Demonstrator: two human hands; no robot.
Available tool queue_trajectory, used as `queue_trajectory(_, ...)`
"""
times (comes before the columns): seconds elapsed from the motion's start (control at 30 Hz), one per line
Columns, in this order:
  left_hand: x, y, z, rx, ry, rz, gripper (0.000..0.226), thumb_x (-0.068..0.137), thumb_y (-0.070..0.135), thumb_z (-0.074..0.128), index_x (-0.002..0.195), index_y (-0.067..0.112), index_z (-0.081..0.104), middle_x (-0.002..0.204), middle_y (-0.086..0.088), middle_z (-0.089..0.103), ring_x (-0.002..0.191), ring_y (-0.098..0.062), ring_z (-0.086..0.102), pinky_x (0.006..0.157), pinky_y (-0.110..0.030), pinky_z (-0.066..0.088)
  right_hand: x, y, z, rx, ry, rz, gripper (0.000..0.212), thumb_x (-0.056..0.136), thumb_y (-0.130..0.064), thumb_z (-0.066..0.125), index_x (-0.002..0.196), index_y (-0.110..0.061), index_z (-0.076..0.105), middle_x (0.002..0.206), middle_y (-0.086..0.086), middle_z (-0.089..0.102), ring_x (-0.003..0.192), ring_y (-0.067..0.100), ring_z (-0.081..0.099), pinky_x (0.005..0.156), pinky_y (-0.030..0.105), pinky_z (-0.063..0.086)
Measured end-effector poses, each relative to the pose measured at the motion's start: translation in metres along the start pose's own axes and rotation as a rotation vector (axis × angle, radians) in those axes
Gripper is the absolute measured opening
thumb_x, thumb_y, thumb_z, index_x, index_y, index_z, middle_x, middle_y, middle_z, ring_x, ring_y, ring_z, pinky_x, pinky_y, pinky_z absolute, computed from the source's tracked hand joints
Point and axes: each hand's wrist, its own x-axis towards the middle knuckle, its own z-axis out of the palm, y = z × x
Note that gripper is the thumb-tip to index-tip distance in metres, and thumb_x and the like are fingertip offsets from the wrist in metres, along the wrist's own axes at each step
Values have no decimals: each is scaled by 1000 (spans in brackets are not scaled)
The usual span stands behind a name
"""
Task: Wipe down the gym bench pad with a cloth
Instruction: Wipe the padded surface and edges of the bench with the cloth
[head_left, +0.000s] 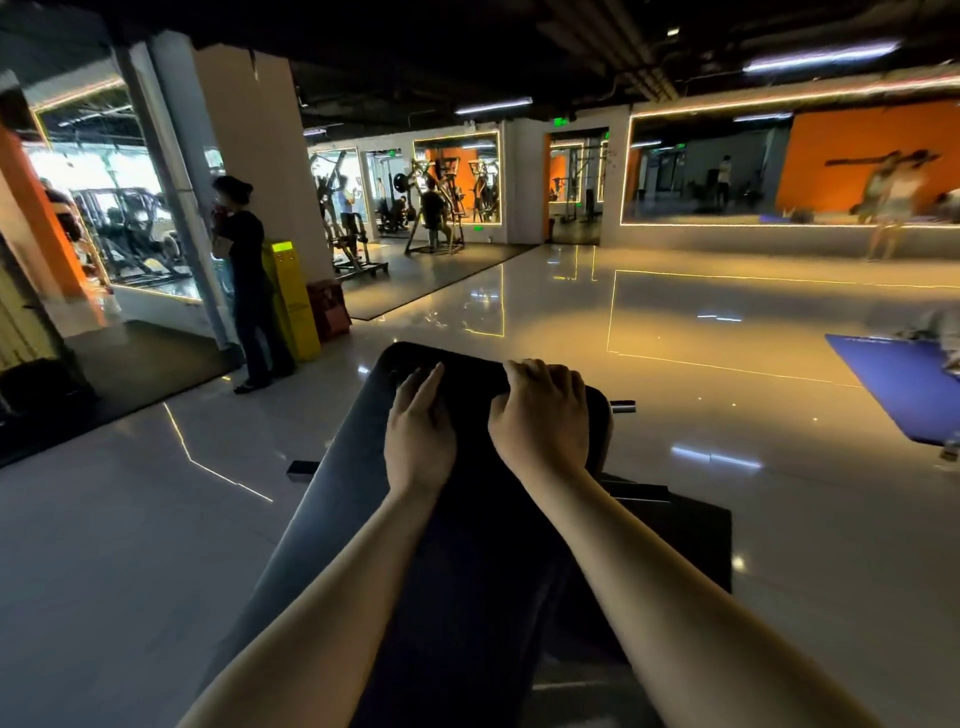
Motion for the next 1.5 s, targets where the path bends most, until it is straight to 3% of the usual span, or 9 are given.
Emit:
queue_trajectory(0.17, 9, 16, 12, 3, -163, 263, 45, 100, 31, 51, 145, 35, 52, 150, 11, 49, 136, -13, 50, 106, -33, 45, 6, -4, 6, -63, -14, 9, 32, 94, -31, 47, 121, -17, 57, 115, 6, 59, 107, 29, 52, 98, 41, 42)
queue_trajectory(0.33, 39, -13, 4, 77, -36, 136, 48, 99, 21, 47, 145, 34, 51, 151, 5, 50, 137, -21, 49, 108, -43, 45, 3, -5, 16, -155, -62, -121, 40, 94, -34, 45, 128, -15, 51, 132, 10, 50, 121, 33, 46, 108, 50, 33)
queue_trajectory(0.5, 36, -30, -8, 61, 55, -72, 50, 101, 17, 45, 149, 31, 48, 156, 4, 46, 144, -20, 41, 112, -42, 41, 1, -23, 23, -158, -101, -91, 49, 91, -37, 46, 135, -15, 47, 141, 11, 44, 131, 39, 36, 114, 57, 21)
queue_trajectory(0.67, 26, -23, 1, 83, -67, 233, 49, 100, 15, 56, 148, 26, 51, 156, 1, 47, 149, -22, 34, 121, -46, 32, 5, -28, 26, -152, -49, -42, 45, 88, -38, 46, 127, -17, 55, 133, 8, 53, 124, 38, 41, 107, 56, 28)
queue_trajectory(0.93, 55, -20, 0, 43, 14, -57, 48, 103, 19, 42, 150, 26, 46, 156, 1, 46, 146, -21, 37, 118, -42, 33, 8, -24, 25, -138, -53, -30, 47, 83, -40, 47, 124, -19, 57, 132, 4, 54, 119, 34, 43, 105, 51, 32)
queue_trajectory(1.13, 0, 16, 14, 43, -147, 264, 51, 99, 25, 47, 150, 30, 47, 156, 5, 46, 149, -18, 34, 124, -42, 22, 12, -5, -1, 113, -54, 16, 42, 92, -28, 51, 134, -20, 53, 124, 2, 64, 117, 25, 53, 97, 35, 42)
queue_trajectory(1.23, -10, 15, 12, 114, -154, 326, 55, 101, 16, 46, 153, 32, 40, 160, 6, 41, 153, -17, 25, 127, -35, 10, -5, 15, -7, -23, -33, -37, 42, 94, -32, 50, 134, -22, 53, 134, -1, 58, 126, 23, 50, 108, 39, 37)
queue_trajectory(1.33, 5, 2, 4, 167, -101, 245, 58, 100, 13, 46, 155, 32, 37, 160, 3, 41, 154, -23, 25, 127, -41, 10, -17, 18, -3, -111, 22, -49, 39, 91, -36, 47, 128, -25, 55, 137, -4, 55, 131, 22, 46, 115, 45, 24)
queue_trajectory(1.5, 19, 1, 4, 93, -40, 11, 55, 101, 16, 43, 154, 30, 38, 163, -1, 35, 156, -25, 13, 126, -45, 12, -13, 21, -1, -59, 19, -33, 42, 90, -36, 44, 129, -26, 54, 138, -5, 54, 130, 22, 45, 107, 41, 34)
